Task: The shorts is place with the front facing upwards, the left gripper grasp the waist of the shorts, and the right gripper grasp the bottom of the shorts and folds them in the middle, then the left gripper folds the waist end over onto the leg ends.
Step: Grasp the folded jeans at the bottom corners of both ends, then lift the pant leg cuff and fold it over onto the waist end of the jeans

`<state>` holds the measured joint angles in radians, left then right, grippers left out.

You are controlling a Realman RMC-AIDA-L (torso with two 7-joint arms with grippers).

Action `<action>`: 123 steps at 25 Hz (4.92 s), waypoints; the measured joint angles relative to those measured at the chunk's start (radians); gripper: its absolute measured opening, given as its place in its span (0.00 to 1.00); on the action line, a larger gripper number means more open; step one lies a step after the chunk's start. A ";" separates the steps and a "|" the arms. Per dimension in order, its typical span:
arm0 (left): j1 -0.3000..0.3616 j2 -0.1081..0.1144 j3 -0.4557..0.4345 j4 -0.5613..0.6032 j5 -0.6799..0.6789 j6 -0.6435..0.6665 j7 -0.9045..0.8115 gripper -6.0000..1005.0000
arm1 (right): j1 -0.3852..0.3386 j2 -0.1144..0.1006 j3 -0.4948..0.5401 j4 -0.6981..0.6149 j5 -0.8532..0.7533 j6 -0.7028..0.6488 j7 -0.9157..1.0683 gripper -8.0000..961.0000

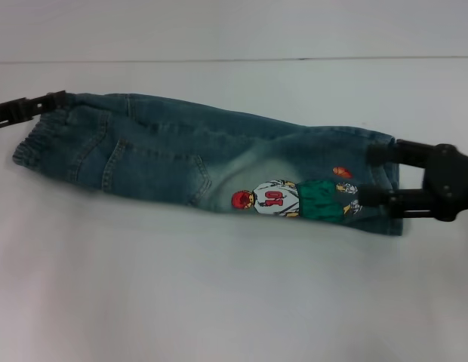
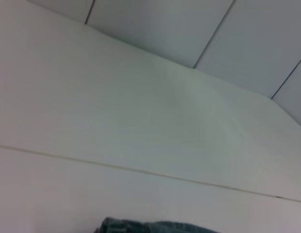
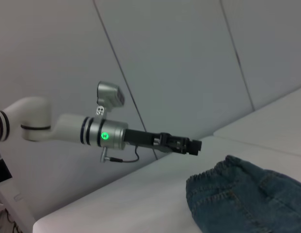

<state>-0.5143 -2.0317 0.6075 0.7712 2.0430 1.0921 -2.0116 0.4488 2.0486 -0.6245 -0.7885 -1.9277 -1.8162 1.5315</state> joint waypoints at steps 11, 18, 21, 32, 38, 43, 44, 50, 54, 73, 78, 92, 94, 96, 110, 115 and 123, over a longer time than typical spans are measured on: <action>0.014 0.085 0.014 -0.063 0.132 -0.036 -0.292 0.82 | 0.015 0.028 -0.006 0.043 -0.004 0.072 -0.037 0.99; -0.006 0.103 0.020 -0.123 0.200 -0.083 -0.422 0.81 | 0.017 0.031 -0.003 0.059 -0.007 0.088 -0.054 0.99; -0.019 0.103 0.018 -0.143 0.223 -0.093 -0.432 0.80 | 0.015 0.031 0.001 0.059 -0.008 0.093 -0.055 0.99; -0.072 0.099 0.022 -0.215 0.249 -0.133 -0.433 0.79 | 0.016 0.032 -0.001 0.061 -0.007 0.121 -0.056 0.99; -0.083 0.089 0.016 -0.213 0.260 -0.137 -0.405 0.78 | 0.015 0.033 0.001 0.065 -0.003 0.133 -0.058 0.99; -0.082 0.074 0.015 -0.194 0.256 -0.139 -0.389 0.70 | 0.016 0.029 0.001 0.090 0.000 0.136 -0.071 0.99; -0.084 0.074 0.016 -0.195 0.256 -0.138 -0.386 0.66 | 0.017 0.028 0.002 0.090 0.001 0.134 -0.070 0.99; -0.087 0.069 0.017 -0.191 0.255 -0.138 -0.384 0.42 | 0.019 0.024 0.003 0.091 0.005 0.132 -0.065 0.99; -0.087 0.064 0.014 -0.187 0.252 -0.131 -0.372 0.19 | 0.019 0.025 0.003 0.091 0.005 0.139 -0.065 0.99; -0.056 0.013 0.009 0.013 0.046 0.196 -0.249 0.10 | 0.057 0.037 0.007 0.252 0.114 0.411 -0.130 0.57; -0.072 0.007 0.009 0.059 -0.032 0.285 -0.250 0.10 | 0.085 0.042 0.008 0.447 0.322 0.532 -0.304 0.39; -0.129 -0.004 0.011 0.057 -0.262 0.365 -0.283 0.10 | 0.281 0.064 0.034 0.945 0.646 0.717 -0.776 0.01; -0.139 -0.010 0.012 0.059 -0.266 0.384 -0.287 0.10 | 0.312 0.065 0.034 0.957 0.637 0.750 -0.777 0.01; -0.148 -0.013 0.014 0.059 -0.267 0.403 -0.289 0.10 | 0.349 0.066 0.036 0.971 0.595 0.780 -0.776 0.01; -0.158 -0.027 0.017 0.060 -0.328 0.479 -0.298 0.10 | 0.516 0.070 0.067 1.012 0.269 0.799 -0.627 0.01; -0.158 -0.026 0.018 0.061 -0.333 0.484 -0.305 0.10 | 0.544 0.069 0.082 1.004 0.141 0.739 -0.531 0.01; -0.147 -0.025 0.017 0.055 -0.334 0.480 -0.304 0.10 | 0.496 0.055 0.082 0.952 0.100 0.717 -0.438 0.01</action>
<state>-0.6617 -2.0570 0.6240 0.8258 1.7086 1.5717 -2.3156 0.9449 2.1035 -0.5426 0.1633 -1.8273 -1.0993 1.0933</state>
